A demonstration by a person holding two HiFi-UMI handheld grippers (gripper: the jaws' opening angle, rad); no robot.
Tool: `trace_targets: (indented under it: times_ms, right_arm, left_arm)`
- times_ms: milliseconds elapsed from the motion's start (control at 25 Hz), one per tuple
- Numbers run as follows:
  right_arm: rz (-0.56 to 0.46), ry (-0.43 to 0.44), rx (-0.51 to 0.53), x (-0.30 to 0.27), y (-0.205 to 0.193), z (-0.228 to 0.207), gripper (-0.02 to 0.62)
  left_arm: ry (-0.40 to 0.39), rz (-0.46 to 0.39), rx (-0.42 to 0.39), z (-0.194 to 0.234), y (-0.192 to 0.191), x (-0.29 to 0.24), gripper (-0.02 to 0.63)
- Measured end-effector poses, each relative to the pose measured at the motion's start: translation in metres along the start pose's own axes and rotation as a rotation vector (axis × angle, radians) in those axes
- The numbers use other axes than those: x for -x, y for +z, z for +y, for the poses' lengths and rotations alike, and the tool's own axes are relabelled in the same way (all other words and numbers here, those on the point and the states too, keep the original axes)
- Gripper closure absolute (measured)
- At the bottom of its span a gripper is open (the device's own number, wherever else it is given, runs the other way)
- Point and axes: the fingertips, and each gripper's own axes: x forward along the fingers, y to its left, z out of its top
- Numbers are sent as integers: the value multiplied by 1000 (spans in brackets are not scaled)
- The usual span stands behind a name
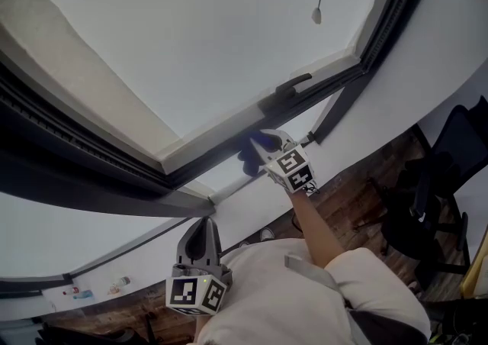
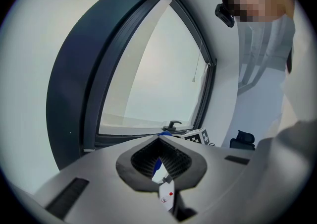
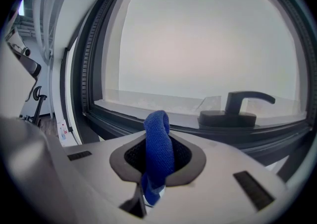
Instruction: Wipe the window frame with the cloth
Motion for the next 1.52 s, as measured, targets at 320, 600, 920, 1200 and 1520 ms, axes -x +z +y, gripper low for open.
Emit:
trace_targets:
  times_ms: [320,600,920,1200,1520]
  right_arm:
    - [-8,-15,-6,2,1,-6,545]
    - [-5,-14,-4,2,-1,-9,545]
    - [-2,-23,-8,5,-3,-17,545]
    - [-3,-32,-14,7,-4,-24,545]
    - [-3,-52,-21,12,-6,-38,545]
  left_arm:
    - [16,1,15,6,-1,-1,601]
    - [24,-4,23,9,-1,-2,601]
    - [39,-10,32,11,-2,-1,601]
    - [50,-14,28,11,-2,-3,600]
    - [61,-27,26,6,0,-4,601]
